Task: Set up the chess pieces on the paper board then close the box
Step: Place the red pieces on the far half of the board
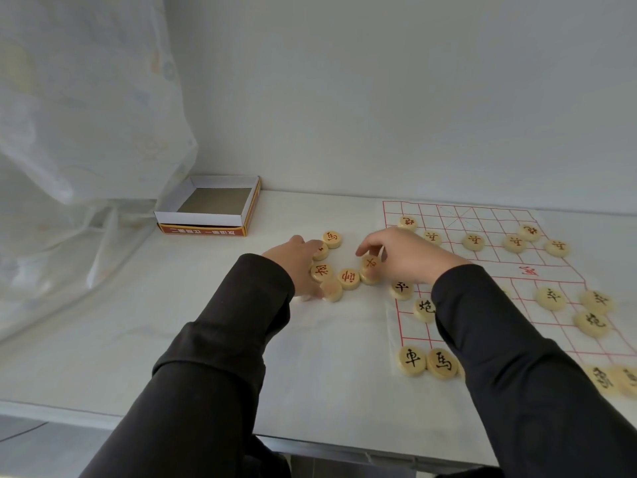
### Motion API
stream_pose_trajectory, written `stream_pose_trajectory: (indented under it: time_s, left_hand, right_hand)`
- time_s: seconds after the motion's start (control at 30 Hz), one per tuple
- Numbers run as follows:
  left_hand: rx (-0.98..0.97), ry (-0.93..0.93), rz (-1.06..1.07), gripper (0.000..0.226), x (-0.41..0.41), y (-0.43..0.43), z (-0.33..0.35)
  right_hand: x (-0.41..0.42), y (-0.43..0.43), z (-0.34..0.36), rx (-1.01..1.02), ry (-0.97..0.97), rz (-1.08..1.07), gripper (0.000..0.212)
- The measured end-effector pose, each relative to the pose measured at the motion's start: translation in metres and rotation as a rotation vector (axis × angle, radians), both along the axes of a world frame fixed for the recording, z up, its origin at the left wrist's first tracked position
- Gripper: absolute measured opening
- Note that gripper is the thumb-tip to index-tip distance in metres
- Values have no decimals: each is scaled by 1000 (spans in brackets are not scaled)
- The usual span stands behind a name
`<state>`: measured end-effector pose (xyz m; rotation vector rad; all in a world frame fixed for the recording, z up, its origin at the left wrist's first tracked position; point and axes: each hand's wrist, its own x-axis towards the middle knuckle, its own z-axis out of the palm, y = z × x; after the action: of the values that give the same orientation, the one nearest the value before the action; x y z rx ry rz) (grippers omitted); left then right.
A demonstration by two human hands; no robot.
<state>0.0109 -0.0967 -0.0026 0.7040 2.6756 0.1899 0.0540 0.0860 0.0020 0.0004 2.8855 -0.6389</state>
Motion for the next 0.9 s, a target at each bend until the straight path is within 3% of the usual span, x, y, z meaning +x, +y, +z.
stream_pose_trajectory:
  time_s: [0.13,0.37,0.63,0.77,0.9]
  left_hand:
    - [1,19,13,79,0,2,1]
    - [68,6,92,68,-6,7,6]
    - [260,280,123,50,-16,37,6]
    - [402,213,87,46,-16,61,2]
    - [412,173,74,48,-26,78,-1]
  right_hand:
    - [-1,-5,-4,100,-50,10,47]
    - [-5,-10,-5,105,-10,-23,42]
    - [2,20,23,-145,175,-189,26]
    - [-11,51,17,-153,166,-304,25]
    - [-37,77,22,-160,239,-425,34]
